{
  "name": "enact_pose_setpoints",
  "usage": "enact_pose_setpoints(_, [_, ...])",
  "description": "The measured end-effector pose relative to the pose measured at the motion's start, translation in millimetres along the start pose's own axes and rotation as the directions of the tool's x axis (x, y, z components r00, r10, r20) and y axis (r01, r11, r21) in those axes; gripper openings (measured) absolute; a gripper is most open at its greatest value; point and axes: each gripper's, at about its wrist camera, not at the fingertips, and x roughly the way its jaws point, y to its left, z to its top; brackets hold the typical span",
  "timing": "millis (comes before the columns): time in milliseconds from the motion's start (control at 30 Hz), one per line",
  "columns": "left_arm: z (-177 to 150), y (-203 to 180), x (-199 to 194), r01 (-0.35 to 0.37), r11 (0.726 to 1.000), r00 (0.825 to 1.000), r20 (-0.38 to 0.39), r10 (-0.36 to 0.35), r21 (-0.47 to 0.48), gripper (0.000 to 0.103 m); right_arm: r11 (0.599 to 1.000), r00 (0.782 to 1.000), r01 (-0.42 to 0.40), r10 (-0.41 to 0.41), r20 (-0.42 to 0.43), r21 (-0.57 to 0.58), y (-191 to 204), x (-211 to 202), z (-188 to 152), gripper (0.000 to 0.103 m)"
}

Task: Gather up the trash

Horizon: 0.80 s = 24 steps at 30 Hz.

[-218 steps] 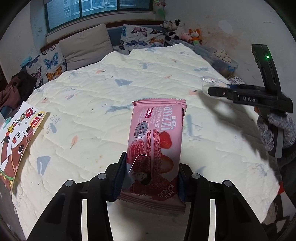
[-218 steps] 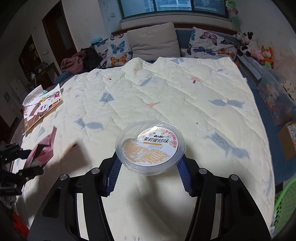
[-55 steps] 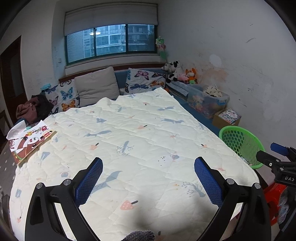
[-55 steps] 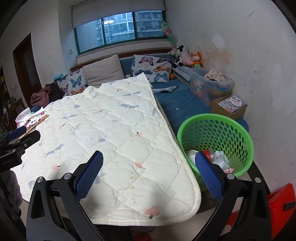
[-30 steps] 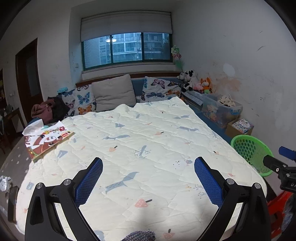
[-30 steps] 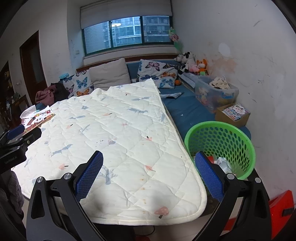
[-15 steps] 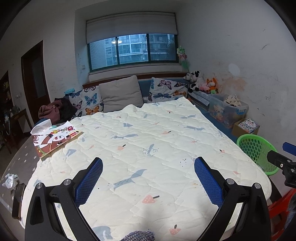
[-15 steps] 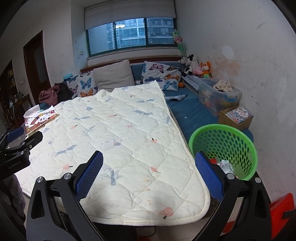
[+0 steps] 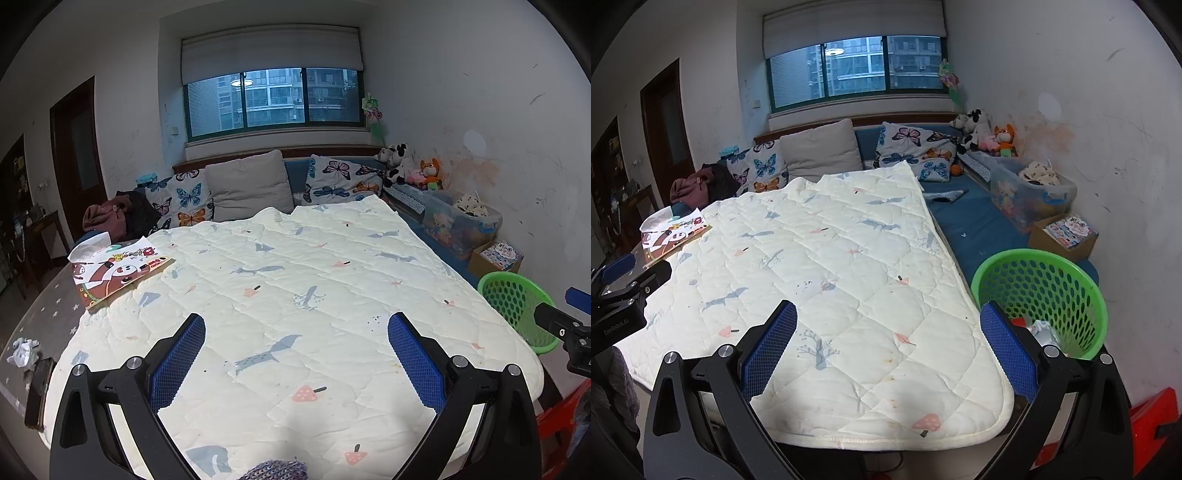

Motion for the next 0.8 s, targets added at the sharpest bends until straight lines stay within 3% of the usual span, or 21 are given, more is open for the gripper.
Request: enact_pose_setpoints(800, [-2.5, 4.2, 1.6, -0.014, 1.0, 1.0, -0.011, 0.014, -0.021, 0.096, 1.0, 1.0, -0.004, 0.004, -0.002, -0.001, 0.7, 3.6, -0.6, 0.099])
